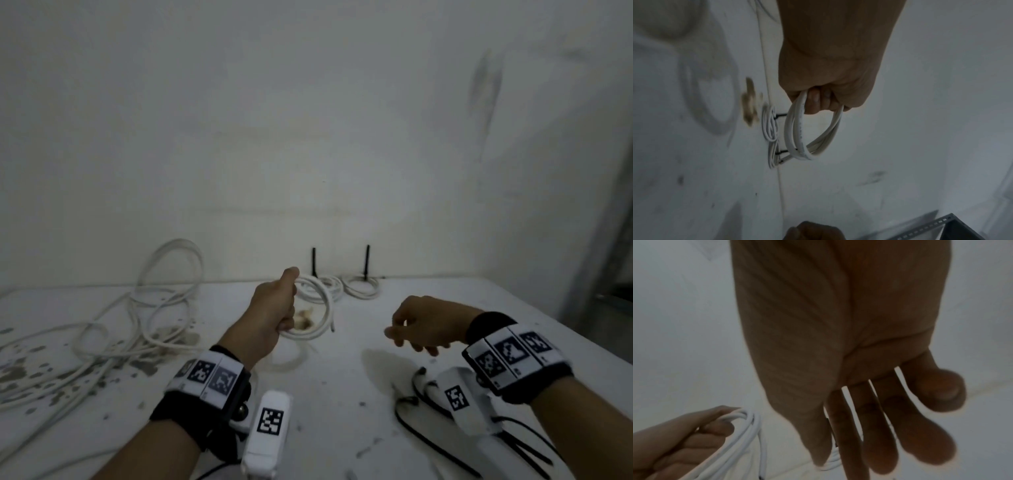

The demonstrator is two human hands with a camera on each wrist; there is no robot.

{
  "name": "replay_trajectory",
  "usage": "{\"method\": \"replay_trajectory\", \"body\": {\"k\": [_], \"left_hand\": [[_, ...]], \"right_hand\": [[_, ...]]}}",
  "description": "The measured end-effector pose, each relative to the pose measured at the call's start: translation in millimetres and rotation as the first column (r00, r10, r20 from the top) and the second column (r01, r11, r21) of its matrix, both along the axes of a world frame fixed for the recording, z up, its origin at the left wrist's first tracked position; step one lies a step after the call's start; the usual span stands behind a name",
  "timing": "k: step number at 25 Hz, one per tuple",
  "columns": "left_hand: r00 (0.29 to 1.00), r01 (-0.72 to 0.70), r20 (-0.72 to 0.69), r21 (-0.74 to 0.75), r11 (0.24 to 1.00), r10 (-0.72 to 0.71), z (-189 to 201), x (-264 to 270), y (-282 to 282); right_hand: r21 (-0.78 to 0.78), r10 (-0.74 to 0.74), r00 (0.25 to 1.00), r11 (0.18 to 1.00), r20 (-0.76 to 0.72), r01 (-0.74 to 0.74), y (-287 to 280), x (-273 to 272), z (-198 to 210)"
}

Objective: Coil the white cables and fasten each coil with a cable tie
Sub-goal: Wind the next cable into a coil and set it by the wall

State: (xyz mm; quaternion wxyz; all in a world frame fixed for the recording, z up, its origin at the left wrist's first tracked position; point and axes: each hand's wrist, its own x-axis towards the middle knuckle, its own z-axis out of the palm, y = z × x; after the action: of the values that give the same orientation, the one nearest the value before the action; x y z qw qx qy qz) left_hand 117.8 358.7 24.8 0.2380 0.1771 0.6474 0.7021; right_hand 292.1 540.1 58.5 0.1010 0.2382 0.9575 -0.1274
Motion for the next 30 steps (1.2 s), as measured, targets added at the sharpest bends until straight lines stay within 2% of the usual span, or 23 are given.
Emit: {"method": "replay_trajectory", "body": {"k": [4,8,12,15,17,18,20,22,23,26,30], "left_hand": [[0.998,0.059,0.016,0.013,0.998,-0.059,-0.1,30.7,35.5],[0.993,0.089,0.076,0.006,0.996,-0.089,-10.9,50.8,60.7],[0.992,0.099,0.083,0.001,0.995,-0.099,-17.6,56.9,68.6],[0.993,0.085,0.077,-0.003,0.996,-0.084,-17.3,53.6,67.4],[0.996,0.058,0.071,-0.012,0.998,-0.057,-15.5,49.0,62.9],[0.997,0.046,0.065,-0.018,0.999,-0.045,-14.7,46.6,59.8],[0.999,0.026,0.044,-0.025,0.999,-0.024,-12.4,40.7,50.9],[1.000,0.002,0.026,-0.022,1.000,-0.001,-10.3,33.5,40.9],[1.000,-0.009,0.020,-0.016,1.000,0.009,-9.5,29.7,36.0],[0.999,-0.034,0.026,0.032,0.999,0.033,-4.4,14.2,13.5],[0.997,-0.049,0.074,0.140,0.989,0.039,5.0,-4.6,-26.7]], "right_hand": [[0.068,0.000,0.980,0.998,0.197,-0.014,1.5,33.6,-7.2],[0.072,0.003,0.984,0.997,0.179,-0.016,-25.3,39.6,-21.2],[0.019,0.092,0.971,0.995,0.219,-0.098,-43.7,37.3,-40.9],[-0.045,0.112,0.988,0.993,0.106,-0.107,-44.2,32.4,-36.7],[-0.087,0.042,0.991,0.995,-0.126,-0.054,-43.5,28.8,-23.5],[-0.153,-0.020,0.960,0.988,-0.279,-0.024,-44.2,27.4,-15.3],[-0.354,-0.173,0.816,0.935,-0.551,-0.040,-48.3,19.9,0.2],[-0.491,-0.274,0.669,0.857,-0.691,-0.156,-55.6,8.3,8.7],[-0.501,-0.286,0.620,0.841,-0.731,-0.202,-59.9,1.4,8.9],[-0.376,-0.208,0.514,0.893,-0.832,-0.247,-72.8,-30.7,-3.8],[-0.135,-0.016,0.415,0.957,-0.910,-0.257,-90.9,-77.8,-19.5]]}}
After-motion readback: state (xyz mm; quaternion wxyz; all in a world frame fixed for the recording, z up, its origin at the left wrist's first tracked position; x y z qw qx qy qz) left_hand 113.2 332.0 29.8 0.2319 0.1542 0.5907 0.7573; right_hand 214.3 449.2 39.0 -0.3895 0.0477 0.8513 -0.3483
